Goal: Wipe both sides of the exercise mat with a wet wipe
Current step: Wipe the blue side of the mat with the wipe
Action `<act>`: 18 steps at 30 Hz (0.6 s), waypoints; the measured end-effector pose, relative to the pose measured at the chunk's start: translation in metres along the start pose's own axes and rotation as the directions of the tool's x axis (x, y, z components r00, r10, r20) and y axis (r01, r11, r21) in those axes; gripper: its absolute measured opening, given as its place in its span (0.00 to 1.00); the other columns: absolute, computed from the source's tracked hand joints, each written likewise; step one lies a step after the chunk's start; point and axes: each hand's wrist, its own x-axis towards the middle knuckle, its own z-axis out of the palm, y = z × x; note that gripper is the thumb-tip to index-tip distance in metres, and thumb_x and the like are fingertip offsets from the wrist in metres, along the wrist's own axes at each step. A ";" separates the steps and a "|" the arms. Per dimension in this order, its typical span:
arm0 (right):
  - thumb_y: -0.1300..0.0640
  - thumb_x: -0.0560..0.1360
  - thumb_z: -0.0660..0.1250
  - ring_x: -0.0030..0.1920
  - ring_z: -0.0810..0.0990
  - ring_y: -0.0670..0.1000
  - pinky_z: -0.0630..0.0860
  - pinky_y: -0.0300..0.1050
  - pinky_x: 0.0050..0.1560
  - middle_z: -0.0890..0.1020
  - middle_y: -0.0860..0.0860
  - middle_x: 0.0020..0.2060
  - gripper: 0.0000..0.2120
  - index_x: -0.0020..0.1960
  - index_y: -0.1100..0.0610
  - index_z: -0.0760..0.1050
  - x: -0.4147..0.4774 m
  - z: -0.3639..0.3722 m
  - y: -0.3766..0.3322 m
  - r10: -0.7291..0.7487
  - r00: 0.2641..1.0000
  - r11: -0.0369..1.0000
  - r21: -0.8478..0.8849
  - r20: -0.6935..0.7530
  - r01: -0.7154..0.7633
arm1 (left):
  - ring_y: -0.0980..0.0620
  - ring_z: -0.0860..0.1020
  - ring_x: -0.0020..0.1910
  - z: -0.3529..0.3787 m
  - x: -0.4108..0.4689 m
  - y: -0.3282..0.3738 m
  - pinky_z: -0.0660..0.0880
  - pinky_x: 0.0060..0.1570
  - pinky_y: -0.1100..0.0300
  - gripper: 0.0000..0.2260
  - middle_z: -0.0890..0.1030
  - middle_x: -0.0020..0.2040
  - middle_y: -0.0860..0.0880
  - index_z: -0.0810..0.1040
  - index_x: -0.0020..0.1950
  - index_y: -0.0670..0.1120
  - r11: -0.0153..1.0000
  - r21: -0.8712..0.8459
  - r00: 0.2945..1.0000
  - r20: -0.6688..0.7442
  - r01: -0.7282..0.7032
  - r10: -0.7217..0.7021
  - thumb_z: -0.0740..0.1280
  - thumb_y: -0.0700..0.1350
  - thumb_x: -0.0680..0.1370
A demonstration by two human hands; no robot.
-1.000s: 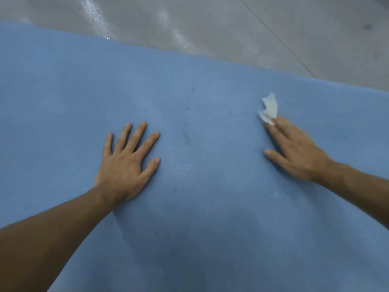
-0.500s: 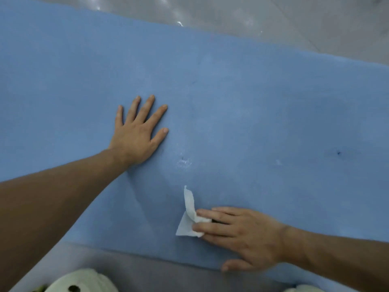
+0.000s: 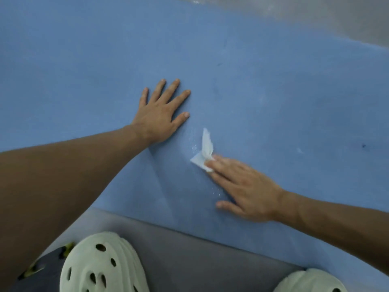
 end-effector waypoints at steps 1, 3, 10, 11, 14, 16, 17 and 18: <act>0.35 0.84 0.53 0.84 0.53 0.57 0.59 0.57 0.81 0.61 0.57 0.82 0.36 0.80 0.61 0.64 -0.001 0.004 -0.016 -0.110 0.994 0.994 0.000 0.026 0.110 | 0.48 0.44 0.84 -0.001 0.000 -0.001 0.43 0.80 0.38 0.29 0.47 0.85 0.56 0.52 0.83 0.63 1.000 0.004 1.000 0.005 -0.006 0.006 0.51 0.66 0.83; 0.37 0.84 0.55 0.84 0.52 0.56 0.56 0.55 0.81 0.62 0.54 0.82 0.33 0.79 0.60 0.65 -0.003 0.013 -0.050 -0.278 0.958 0.960 0.002 0.068 0.279 | 0.48 0.44 0.84 -0.002 -0.001 -0.004 0.43 0.80 0.38 0.29 0.47 0.85 0.56 0.51 0.83 0.63 1.000 0.008 1.000 0.016 -0.020 0.020 0.51 0.66 0.83; 0.37 0.84 0.55 0.83 0.56 0.56 0.54 0.56 0.81 0.65 0.53 0.81 0.31 0.80 0.56 0.67 0.012 0.020 -0.059 -0.386 0.922 0.921 -0.041 0.009 0.386 | 0.49 0.43 0.84 -0.006 -0.004 -0.005 0.42 0.80 0.39 0.30 0.46 0.85 0.56 0.51 0.83 0.62 1.000 0.002 0.999 0.044 -0.029 0.029 0.50 0.66 0.82; 0.38 0.84 0.56 0.82 0.58 0.57 0.56 0.55 0.81 0.67 0.54 0.80 0.32 0.80 0.57 0.67 0.021 0.018 -0.049 -0.326 0.944 0.944 -0.057 -0.046 0.324 | 0.49 0.43 0.84 -0.006 -0.004 -0.005 0.42 0.80 0.39 0.29 0.46 0.85 0.56 0.51 0.84 0.62 1.000 -0.003 0.998 0.048 -0.029 0.029 0.51 0.66 0.82; 0.39 0.84 0.57 0.80 0.65 0.60 0.63 0.57 0.78 0.71 0.59 0.76 0.32 0.78 0.62 0.69 0.053 0.003 -0.011 -0.037 0.975 0.996 -0.084 -0.217 0.020 | 0.50 0.43 0.84 -0.007 -0.004 -0.007 0.42 0.80 0.40 0.29 0.46 0.85 0.57 0.51 0.83 0.62 0.999 -0.004 0.998 0.047 -0.032 0.032 0.52 0.66 0.83; 0.39 0.84 0.57 0.79 0.66 0.60 0.64 0.58 0.77 0.71 0.61 0.76 0.33 0.78 0.63 0.68 0.071 -0.011 0.010 0.149 0.961 0.980 -0.092 -0.233 -0.174 | 0.50 0.44 0.84 -0.007 -0.004 -0.009 0.43 0.80 0.40 0.29 0.46 0.85 0.57 0.52 0.83 0.63 0.999 -0.001 0.998 0.043 -0.037 0.037 0.53 0.66 0.83; 0.38 0.84 0.57 0.80 0.64 0.59 0.63 0.57 0.78 0.70 0.60 0.77 0.34 0.78 0.63 0.68 0.077 -0.016 0.015 0.206 0.954 0.968 -0.097 -0.218 -0.231 | 0.50 0.44 0.84 -0.007 -0.004 -0.009 0.43 0.80 0.40 0.29 0.46 0.85 0.57 0.52 0.83 0.62 0.999 -0.001 0.998 0.040 -0.041 0.041 0.53 0.66 0.83; 0.37 0.84 0.56 0.81 0.62 0.59 0.62 0.56 0.79 0.69 0.58 0.78 0.35 0.79 0.63 0.67 0.080 -0.017 0.016 0.236 0.950 0.962 -0.093 -0.203 -0.258 | 0.50 0.44 0.84 -0.007 -0.005 -0.009 0.43 0.80 0.40 0.29 0.46 0.85 0.57 0.52 0.83 0.62 0.999 0.000 0.998 0.036 -0.044 0.043 0.53 0.66 0.83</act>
